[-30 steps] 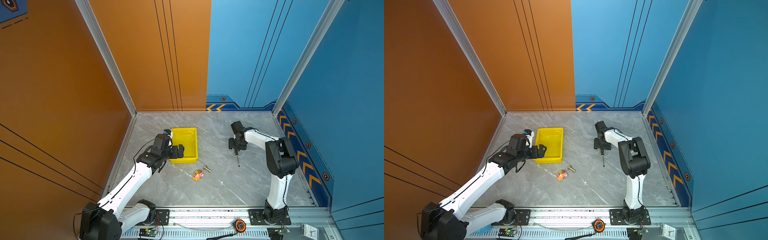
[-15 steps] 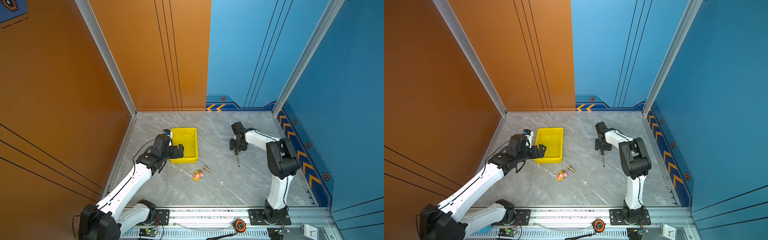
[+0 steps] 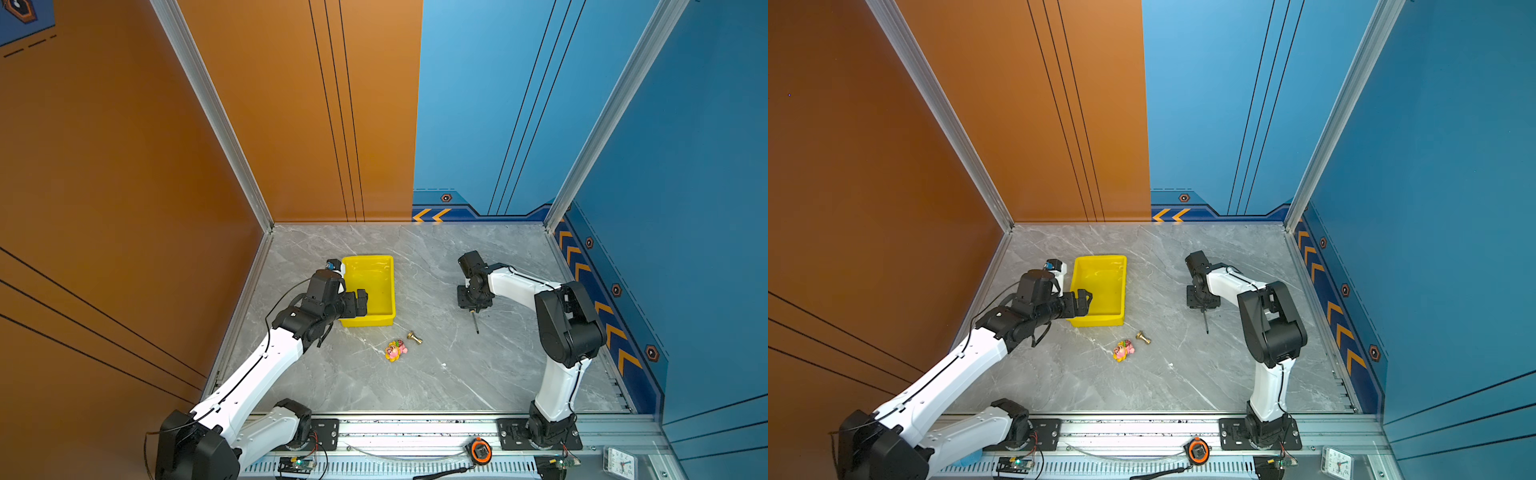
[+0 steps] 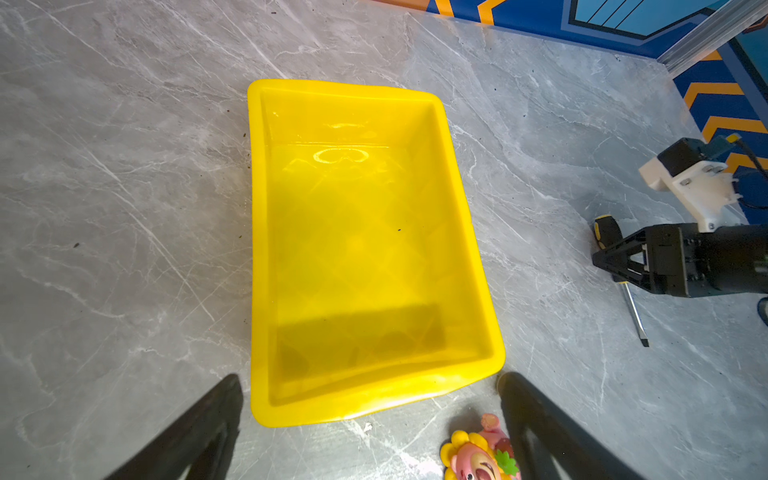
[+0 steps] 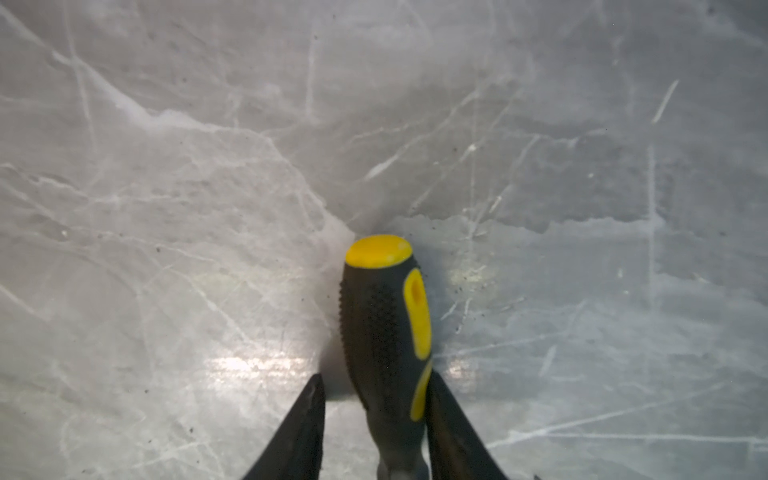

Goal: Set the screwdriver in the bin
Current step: 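Close the right gripper on the yellow-and-black screwdriver handle, then lift the screwdriver with the right gripper and carry it toward the left gripper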

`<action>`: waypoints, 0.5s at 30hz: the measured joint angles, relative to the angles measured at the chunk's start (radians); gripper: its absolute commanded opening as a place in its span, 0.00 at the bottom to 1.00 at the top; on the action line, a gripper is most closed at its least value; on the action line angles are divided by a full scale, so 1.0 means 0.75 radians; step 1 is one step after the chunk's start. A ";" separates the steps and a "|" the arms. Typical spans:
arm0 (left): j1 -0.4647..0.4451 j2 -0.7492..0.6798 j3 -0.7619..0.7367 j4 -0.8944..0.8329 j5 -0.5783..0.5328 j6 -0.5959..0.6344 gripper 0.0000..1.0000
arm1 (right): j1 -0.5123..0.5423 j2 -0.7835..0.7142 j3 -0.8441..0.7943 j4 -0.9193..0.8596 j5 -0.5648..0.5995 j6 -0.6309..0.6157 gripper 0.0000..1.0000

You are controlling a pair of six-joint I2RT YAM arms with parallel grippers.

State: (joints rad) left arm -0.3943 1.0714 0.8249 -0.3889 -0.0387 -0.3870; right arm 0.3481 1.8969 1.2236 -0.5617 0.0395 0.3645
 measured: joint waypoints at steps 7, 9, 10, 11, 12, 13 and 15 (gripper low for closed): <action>0.000 0.000 0.000 -0.001 -0.008 0.001 0.98 | 0.003 -0.014 -0.025 0.034 0.002 0.005 0.12; 0.000 0.003 0.001 -0.001 -0.007 0.001 0.98 | 0.003 -0.035 -0.060 0.075 -0.001 0.004 0.07; 0.000 0.006 0.001 0.001 -0.006 0.001 0.98 | 0.003 -0.046 -0.077 0.093 -0.004 0.004 0.06; 0.000 0.012 0.001 0.001 -0.002 0.001 0.98 | 0.003 -0.059 -0.095 0.112 -0.009 0.004 0.04; 0.000 0.018 0.003 0.001 0.003 0.001 0.98 | 0.005 -0.074 -0.116 0.132 -0.018 0.003 0.03; 0.000 0.026 0.006 0.001 0.012 0.001 0.98 | 0.010 -0.094 -0.139 0.148 -0.031 0.002 0.02; 0.000 0.043 0.018 0.003 0.034 -0.003 0.98 | 0.026 -0.142 -0.186 0.183 -0.075 -0.002 0.01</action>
State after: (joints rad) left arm -0.3943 1.1034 0.8387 -0.3866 -0.0135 -0.3893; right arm 0.3676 1.7905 1.0840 -0.4248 -0.0166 0.3634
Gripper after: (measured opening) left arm 0.978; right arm 0.196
